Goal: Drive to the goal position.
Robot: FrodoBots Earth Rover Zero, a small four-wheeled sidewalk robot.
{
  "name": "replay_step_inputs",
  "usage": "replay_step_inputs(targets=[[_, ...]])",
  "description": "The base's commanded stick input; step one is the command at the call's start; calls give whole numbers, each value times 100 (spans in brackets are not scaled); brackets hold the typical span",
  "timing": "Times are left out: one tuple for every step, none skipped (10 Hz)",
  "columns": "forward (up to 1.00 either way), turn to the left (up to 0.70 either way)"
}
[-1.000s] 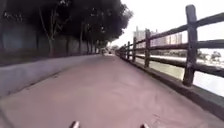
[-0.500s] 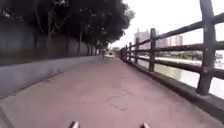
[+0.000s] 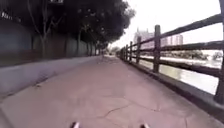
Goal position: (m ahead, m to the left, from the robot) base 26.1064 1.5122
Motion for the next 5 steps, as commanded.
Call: replay_step_inputs(targets=[[70,0],[70,0],[70,0],[70,0],[70,0]])
